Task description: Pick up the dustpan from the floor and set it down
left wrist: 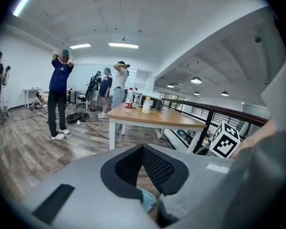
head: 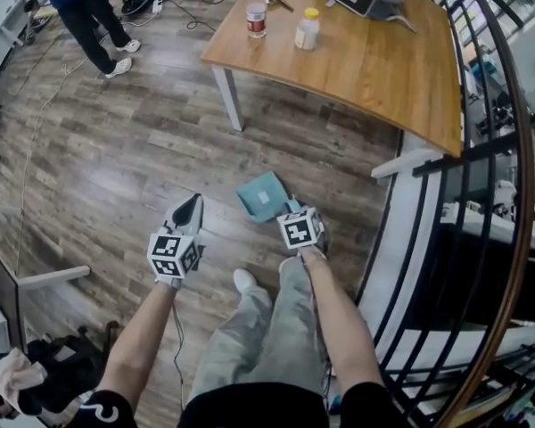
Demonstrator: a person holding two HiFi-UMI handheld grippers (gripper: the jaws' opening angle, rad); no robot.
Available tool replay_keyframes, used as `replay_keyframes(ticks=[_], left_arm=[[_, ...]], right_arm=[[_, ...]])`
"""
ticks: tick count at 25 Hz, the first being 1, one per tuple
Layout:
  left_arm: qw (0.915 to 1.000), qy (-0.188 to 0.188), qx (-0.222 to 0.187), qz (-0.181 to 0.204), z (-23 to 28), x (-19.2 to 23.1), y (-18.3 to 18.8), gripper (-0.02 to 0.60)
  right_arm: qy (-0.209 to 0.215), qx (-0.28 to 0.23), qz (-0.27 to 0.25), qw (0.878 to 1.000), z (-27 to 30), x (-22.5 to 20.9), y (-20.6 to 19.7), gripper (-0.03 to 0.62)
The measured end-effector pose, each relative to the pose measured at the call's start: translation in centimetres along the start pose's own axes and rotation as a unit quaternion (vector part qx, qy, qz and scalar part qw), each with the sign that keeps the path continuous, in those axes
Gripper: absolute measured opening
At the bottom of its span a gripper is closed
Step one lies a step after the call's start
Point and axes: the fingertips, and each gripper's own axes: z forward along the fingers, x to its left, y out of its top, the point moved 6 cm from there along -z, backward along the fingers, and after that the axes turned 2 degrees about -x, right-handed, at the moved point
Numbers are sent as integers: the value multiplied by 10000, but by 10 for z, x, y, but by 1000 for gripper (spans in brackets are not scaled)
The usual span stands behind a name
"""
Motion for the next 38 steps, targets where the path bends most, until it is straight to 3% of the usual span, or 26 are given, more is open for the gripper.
replay_keyframes(ticks=[9,18,25,33,38], left_arm=[[9997,36,-99,-198,-35,-11,57,0],[9992,-90,-382,-72,-69,-30,134,0],[9983,-143,-544,117,-93,-45,168,-1],[9971,-1,-736,219,-106,-38,195,0],[9962,53,-822,287,-111,-34,209,0]], right_arm=[[250,-287,165,9991,-85,-1,43,87],[137,-820,309,9961,-194,-5,97,87],[89,-1404,136,9900,-271,3,135,87],[68,-2001,20,9798,-309,3,170,87],[111,-2054,21,9786,-317,5,182,87]])
